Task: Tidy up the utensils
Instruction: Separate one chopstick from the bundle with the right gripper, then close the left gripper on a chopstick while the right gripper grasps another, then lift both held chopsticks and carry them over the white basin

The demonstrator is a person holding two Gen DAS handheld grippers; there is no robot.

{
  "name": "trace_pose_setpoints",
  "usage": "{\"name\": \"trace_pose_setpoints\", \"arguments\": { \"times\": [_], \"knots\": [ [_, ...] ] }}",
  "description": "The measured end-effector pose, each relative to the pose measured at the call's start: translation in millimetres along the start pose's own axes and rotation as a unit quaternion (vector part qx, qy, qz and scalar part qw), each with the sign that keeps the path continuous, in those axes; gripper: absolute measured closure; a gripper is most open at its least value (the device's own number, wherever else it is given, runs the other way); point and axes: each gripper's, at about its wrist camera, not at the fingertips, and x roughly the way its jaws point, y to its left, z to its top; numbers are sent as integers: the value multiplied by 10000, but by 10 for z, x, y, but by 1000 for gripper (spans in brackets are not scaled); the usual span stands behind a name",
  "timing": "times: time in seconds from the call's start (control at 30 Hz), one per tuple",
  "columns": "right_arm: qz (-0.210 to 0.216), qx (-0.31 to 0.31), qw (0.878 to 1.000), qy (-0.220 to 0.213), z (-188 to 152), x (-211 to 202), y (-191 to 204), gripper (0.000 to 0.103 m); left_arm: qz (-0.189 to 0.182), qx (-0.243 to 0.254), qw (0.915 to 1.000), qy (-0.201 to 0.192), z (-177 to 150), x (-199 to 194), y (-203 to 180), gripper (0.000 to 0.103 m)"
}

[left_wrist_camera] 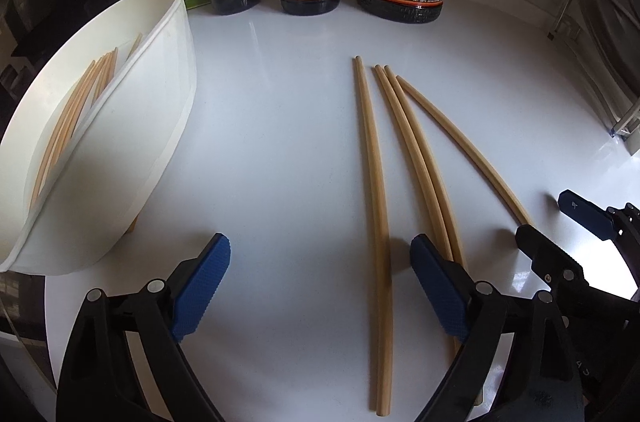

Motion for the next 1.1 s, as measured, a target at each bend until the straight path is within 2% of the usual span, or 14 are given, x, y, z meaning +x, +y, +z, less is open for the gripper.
{"name": "trace_pose_setpoints", "arguments": {
  "times": [0.03, 0.1, 0.13, 0.2, 0.23, 0.27, 0.3, 0.4, 0.53, 0.77, 0.93, 1.1],
  "knots": [
    [52, -20, 10000, 0, 7, -1, 11, 57, -30, 20, 10000, -25, 7, -10, -7, 24],
    [57, -75, 10000, -23, 21, -9, 47, 71, -59, 63, 9999, -58, 25, -28, -37, 39],
    [65, -103, 9999, -28, 24, -9, 69, 74, -65, 106, 9999, -82, 33, -40, -56, 44],
    [75, -173, 9998, -32, 43, -5, 108, 85, -84, 210, 9997, -99, 49, -61, -101, 71],
    [81, -230, 9997, -22, 54, -5, 133, 89, -115, 244, 9996, -91, 53, -67, -120, 78],
    [69, -300, 9995, -9, 65, -4, 161, 95, -146, 270, 9995, -74, 55, -69, -133, 91],
    [38, -365, 9993, 0, 67, 1, 185, 95, -154, 299, 9994, -59, 55, -69, -146, 95],
    [-4, -429, 9991, 9, 79, 6, 229, 97, -229, 319, 9992, -7, 47, -84, -139, 96],
    [175, -14, 9998, 53, 93, -22, 146, 97, -390, 282, 9988, 98, 47, -130, -88, 96],
    [256, 509, 9982, -173, 260, -372, 102, 97, -625, 231, 9977, -98, 188, -527, 103, 96],
    [351, 529, 9970, -442, 496, -687, 302, 97, -664, 188, 9969, -371, 324, -888, 396, 96],
    [588, 465, 9951, -651, 777, -812, 689, 97, -426, 40, 9971, -625, 453, -1124, 912, 96]
  ]
}}
